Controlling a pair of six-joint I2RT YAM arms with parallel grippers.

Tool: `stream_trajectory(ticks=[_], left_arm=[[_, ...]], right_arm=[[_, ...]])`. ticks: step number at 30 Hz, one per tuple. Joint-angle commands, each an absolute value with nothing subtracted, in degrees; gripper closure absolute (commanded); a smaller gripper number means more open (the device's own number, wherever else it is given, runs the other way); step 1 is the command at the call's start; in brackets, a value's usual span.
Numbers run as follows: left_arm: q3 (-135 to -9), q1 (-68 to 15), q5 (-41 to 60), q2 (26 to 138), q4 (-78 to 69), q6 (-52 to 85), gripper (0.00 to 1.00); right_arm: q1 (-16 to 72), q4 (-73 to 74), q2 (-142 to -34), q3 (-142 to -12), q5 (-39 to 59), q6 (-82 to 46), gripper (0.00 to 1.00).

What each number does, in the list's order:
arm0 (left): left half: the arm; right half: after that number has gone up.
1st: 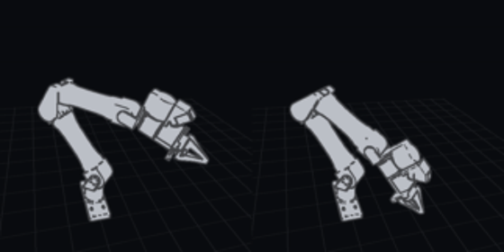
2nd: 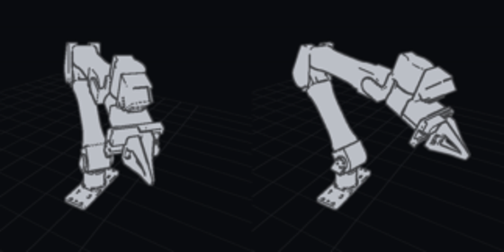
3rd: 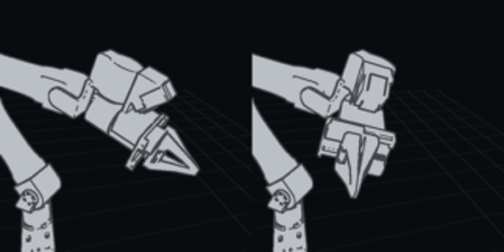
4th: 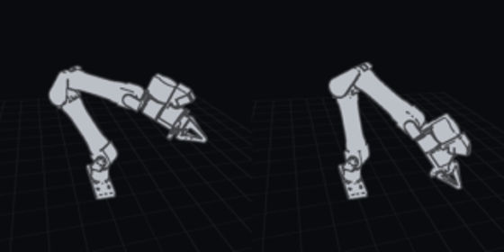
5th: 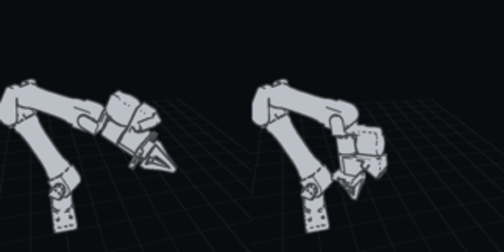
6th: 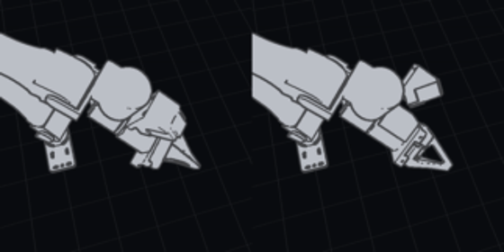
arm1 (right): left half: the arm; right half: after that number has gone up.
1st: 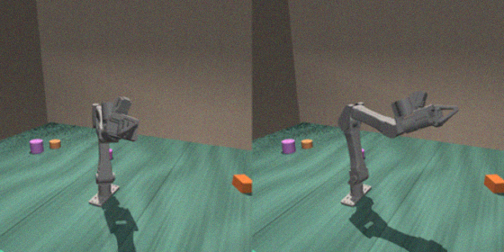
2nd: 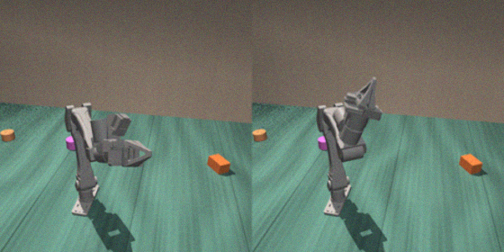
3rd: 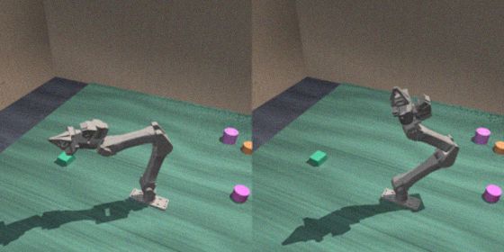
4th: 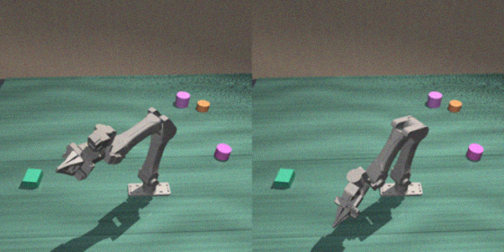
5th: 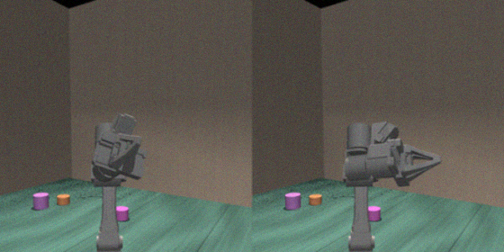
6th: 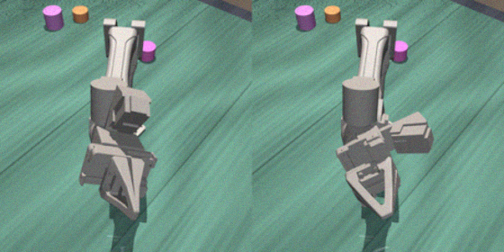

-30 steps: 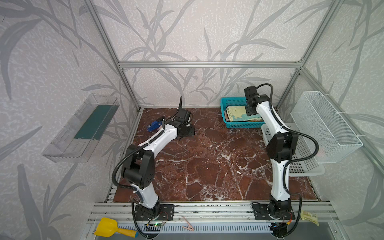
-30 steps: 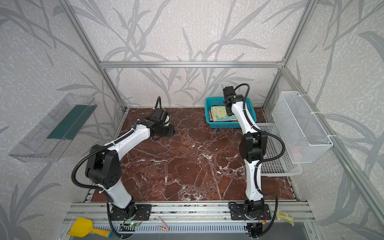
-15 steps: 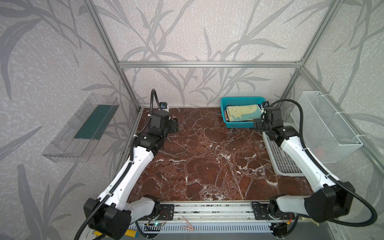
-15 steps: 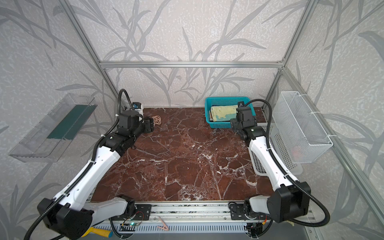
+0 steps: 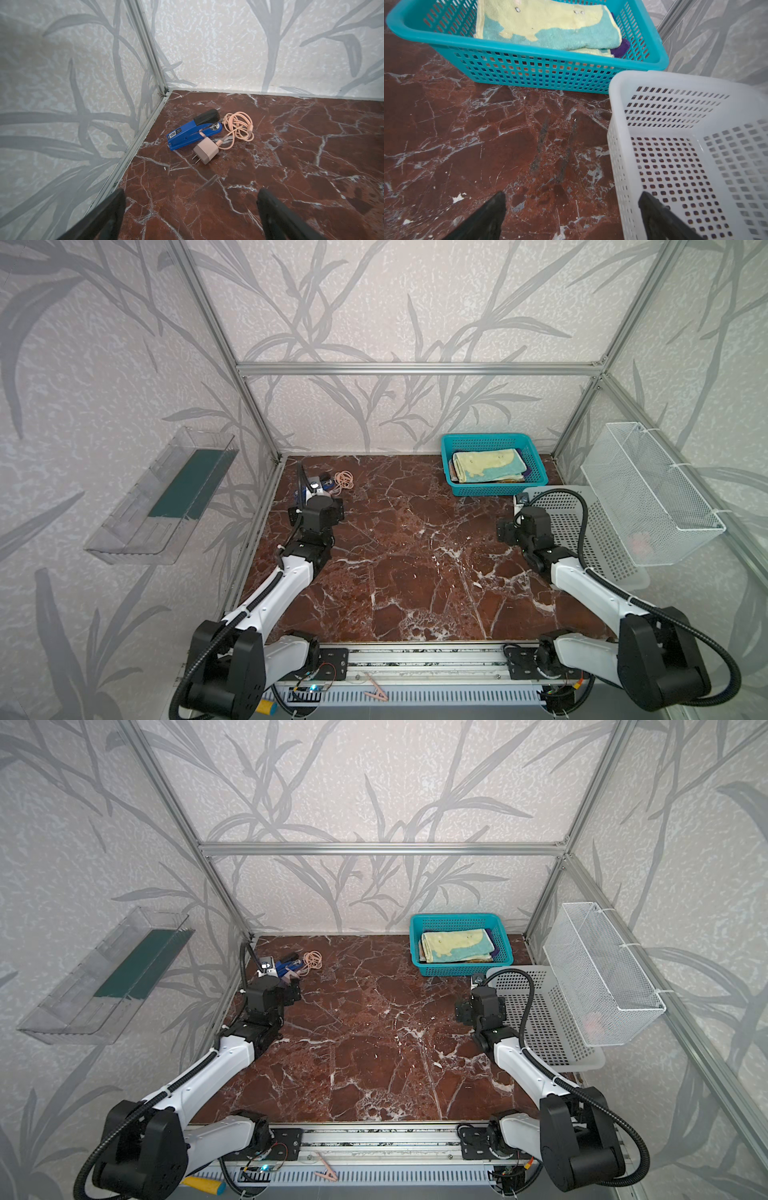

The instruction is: Fold and stack the towels

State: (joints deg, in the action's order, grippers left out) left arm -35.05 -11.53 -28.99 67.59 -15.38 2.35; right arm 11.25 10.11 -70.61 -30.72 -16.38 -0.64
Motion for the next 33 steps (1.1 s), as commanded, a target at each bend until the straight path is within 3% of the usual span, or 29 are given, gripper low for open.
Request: stream_trajectory(ticks=[1,6,12,18,28,33], left_arm=[[-28.98,-11.01,-35.99,69.88,-31.33,-1.42,0.01],[-21.99,-8.20,-35.56,73.17,-43.89,-3.00,0.01],[-20.24,-5.57,-35.39,76.73,-46.07,-1.85,0.01],[-20.91,-4.54,-32.34,80.69,-47.28,-2.78,0.01],[-23.98,-3.96,-21.55,81.80,-42.58,0.61,0.01],[-19.74,-3.08,-22.51,90.43,-59.71,2.22,0.01]], right_arm=[[10.85,26.01,-73.16,-26.93,-16.58,-0.06,0.01],[9.49,36.32,-77.39,-22.89,-16.02,1.92,0.01],[7.90,56.61,-81.94,-16.99,-11.43,3.58,0.01],[7.47,73.18,-93.16,-14.24,-8.33,4.21,0.01],[7.38,64.38,-91.67,-17.79,-9.01,3.67,0.01],[7.29,61.66,-91.24,-18.86,-12.92,2.10,0.01]])
